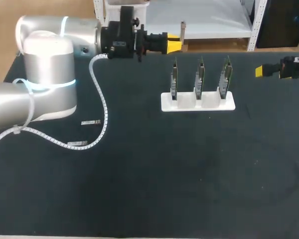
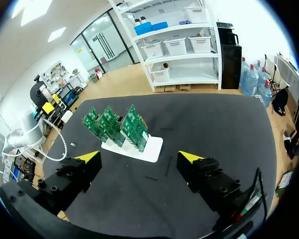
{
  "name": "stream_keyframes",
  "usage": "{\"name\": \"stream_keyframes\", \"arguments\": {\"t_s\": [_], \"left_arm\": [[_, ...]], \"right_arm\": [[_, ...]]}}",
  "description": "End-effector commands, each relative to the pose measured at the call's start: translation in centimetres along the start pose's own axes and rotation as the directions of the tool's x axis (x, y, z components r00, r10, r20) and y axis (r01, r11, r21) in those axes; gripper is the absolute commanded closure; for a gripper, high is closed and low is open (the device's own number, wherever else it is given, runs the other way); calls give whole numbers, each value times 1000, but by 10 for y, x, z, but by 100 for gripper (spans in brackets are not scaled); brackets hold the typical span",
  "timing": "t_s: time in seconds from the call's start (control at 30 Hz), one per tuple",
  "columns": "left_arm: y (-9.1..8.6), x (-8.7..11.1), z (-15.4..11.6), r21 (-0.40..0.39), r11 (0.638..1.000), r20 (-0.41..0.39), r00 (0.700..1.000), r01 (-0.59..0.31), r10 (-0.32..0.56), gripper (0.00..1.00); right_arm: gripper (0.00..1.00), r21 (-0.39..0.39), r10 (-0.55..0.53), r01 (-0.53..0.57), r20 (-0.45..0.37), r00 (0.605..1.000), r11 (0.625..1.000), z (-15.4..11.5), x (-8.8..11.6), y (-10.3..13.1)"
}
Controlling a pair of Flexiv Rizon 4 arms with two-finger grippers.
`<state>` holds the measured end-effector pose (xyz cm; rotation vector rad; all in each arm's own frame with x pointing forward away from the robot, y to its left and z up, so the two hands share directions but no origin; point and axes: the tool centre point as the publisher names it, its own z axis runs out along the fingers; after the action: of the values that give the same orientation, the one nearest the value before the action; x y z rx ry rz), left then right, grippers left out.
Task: Pick up the optical module with the left hand, and insert it into the network port with the right hand.
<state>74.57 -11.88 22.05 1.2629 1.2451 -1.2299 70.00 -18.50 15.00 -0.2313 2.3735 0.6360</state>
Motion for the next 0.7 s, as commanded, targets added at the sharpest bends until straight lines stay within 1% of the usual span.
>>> {"name": "stream_keyframes", "arguments": {"t_s": [0.03, 0.27, 0.37, 0.4, 0.47, 0.57, 0.63, 0.7], "left_arm": [[13, 8, 5, 29, 1000, 1, 1000, -4, 4, 100], [18, 19, 5, 29, 999, -13, 1000, -13, 14, 100], [18, 24, 2, 34, 999, -22, 1000, -6, 7, 100], [19, 26, 0, 43, 999, -29, 1000, 11, -10, 100], [21, 28, -2, 36, 999, -34, 999, -8, 9, 100], [27, 31, -4, 30, 1000, -40, 999, -2, 4, 100], [31, 32, -6, 21, 1000, -41, 999, 8, -7, 100], [33, 33, -7, 14, 999, -47, 998, 43, -42, 100]], "right_arm": [[0, 0, 0, 0, 0, 1000, 1000, 0, 0, 0], [0, 0, 0, 0, 0, 1000, 1000, 0, 0, 0], [0, 0, 0, 0, 0, 1000, 1000, 0, 0, 0], [0, 0, 0, 0, 0, 1000, 1000, 0, 0, 0], [0, 0, 0, 0, 0, 1000, 1000, 0, 0, 0], [0, 0, 0, 0, 0, 1000, 1000, 0, 0, 0], [0, 0, 0, 0, 0, 1000, 1000, 0, 0, 0], [0, 0, 0, 0, 0, 1000, 1000, 0, 0, 0]]}}
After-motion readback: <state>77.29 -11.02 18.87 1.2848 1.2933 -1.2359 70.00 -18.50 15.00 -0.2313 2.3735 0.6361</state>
